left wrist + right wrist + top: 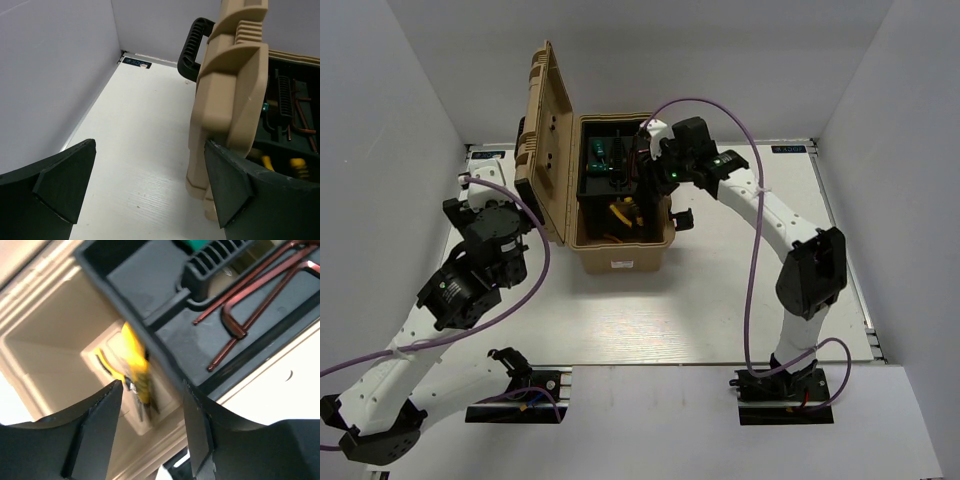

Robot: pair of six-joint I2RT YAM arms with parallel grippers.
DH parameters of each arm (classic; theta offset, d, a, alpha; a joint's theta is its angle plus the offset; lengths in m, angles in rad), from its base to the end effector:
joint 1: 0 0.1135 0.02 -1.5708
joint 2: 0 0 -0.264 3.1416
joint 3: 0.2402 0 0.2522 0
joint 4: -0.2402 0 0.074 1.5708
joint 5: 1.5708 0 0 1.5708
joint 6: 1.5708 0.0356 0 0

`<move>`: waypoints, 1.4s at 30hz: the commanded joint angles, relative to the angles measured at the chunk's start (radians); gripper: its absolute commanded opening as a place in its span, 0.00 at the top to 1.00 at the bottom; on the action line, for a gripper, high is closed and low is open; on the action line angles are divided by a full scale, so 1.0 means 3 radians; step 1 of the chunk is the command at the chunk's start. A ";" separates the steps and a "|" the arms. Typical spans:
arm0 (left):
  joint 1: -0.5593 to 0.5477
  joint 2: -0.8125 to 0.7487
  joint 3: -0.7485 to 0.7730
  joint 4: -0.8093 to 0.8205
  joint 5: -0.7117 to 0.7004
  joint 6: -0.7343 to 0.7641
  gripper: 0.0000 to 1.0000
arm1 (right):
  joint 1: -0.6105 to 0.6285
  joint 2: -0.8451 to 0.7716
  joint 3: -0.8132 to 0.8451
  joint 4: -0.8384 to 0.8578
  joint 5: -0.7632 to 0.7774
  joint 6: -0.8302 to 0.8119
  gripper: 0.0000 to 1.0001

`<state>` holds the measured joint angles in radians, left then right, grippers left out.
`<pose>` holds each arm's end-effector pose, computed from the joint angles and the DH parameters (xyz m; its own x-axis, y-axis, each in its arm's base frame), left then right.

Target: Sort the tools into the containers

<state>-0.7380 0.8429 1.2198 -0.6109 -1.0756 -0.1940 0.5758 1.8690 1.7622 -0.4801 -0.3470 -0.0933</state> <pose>0.1235 -0.0700 0.4355 -0.1079 -0.0257 -0.9938 -0.3407 0.9401 0.0127 0.3600 0.2481 0.3399 -0.3926 -0.3593 -0.8466 -0.7896 0.6037 0.1099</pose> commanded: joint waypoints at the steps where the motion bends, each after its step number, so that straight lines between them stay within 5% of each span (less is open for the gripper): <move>1: 0.0041 0.0054 -0.0006 -0.0070 0.0093 -0.0166 0.00 | 0.0029 -0.0344 -0.0060 -0.0005 -0.0111 -0.0170 0.42; 8: 0.0041 0.0090 0.0199 -0.0203 0.0490 -0.0238 0.00 | -0.0007 -0.0794 -0.0173 -0.0265 -0.0260 -0.0083 0.09; 18: 0.0041 0.0181 -0.0174 0.0180 0.1784 -0.0269 0.01 | -0.0211 -0.1500 -0.0536 -0.0461 0.0061 -0.0190 0.09; 23: 0.0041 0.0467 -0.0211 0.0481 0.2679 -0.0182 0.01 | -0.0319 -0.1766 -0.0791 -0.0266 0.1252 -0.0236 0.09; 28: 0.0041 0.0453 -0.0088 0.0589 0.2747 -0.0131 0.00 | -0.0492 -0.1970 -0.1144 -0.0266 0.1836 -0.0308 0.09; 37: 0.0041 0.0356 -0.0159 0.0446 0.3002 0.0053 0.00 | -0.0754 -0.2165 -0.1839 -0.0445 0.1591 -0.0206 0.09; 42: -0.0010 0.0274 -0.0690 0.0558 0.3839 0.0344 0.00 | -0.0886 -0.2282 -0.2212 -0.0532 0.1284 -0.0068 0.14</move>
<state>-0.7319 0.9287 1.0794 -0.4397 -0.1173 -0.1600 0.3260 1.2301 1.1454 -0.6174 0.1001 -0.1459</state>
